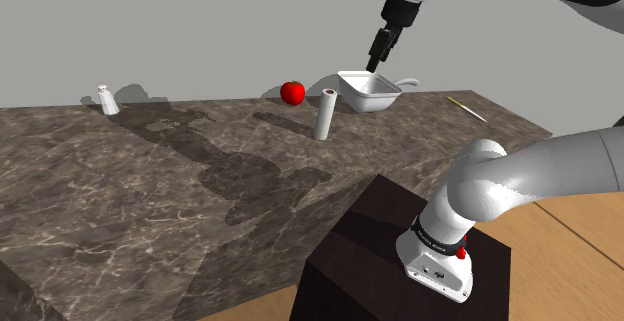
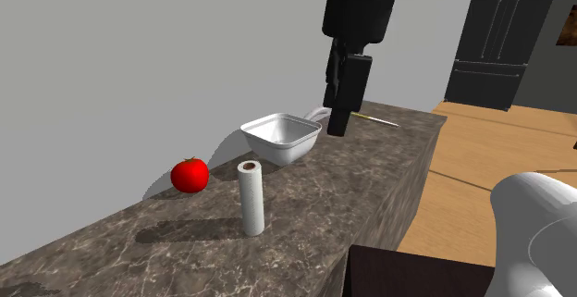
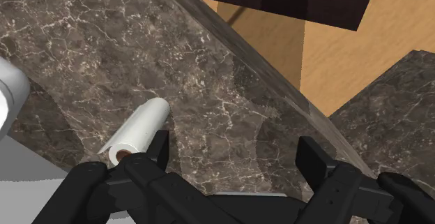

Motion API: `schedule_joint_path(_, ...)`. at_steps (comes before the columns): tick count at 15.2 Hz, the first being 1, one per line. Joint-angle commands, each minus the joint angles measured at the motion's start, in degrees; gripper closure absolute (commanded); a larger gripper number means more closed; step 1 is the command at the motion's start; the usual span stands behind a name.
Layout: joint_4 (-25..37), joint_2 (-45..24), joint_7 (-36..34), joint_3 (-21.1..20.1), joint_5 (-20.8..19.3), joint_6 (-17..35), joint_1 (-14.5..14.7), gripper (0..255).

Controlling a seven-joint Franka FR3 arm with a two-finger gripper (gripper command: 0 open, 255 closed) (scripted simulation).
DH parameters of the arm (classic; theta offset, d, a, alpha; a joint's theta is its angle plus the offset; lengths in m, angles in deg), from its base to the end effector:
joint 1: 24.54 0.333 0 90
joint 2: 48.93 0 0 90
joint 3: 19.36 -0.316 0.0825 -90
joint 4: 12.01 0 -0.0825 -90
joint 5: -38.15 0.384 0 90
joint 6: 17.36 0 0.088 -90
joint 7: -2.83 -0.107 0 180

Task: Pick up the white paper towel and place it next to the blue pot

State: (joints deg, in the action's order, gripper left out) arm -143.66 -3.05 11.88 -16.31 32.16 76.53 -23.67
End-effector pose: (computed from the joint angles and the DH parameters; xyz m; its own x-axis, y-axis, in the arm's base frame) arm 0.3093 -0.0286 0.6290 0.9822 0.1372 0.1282 0.1266 -0.9881 0.0873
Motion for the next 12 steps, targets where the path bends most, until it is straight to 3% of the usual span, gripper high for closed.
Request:
schedule_joint_path(1,0.0,0.0,0.0,0.0,0.0,0.0,0.0,0)
schedule_joint_path(12,0.34,-16.56,20.21,12.54,-3.05,15.74,2.62,0)
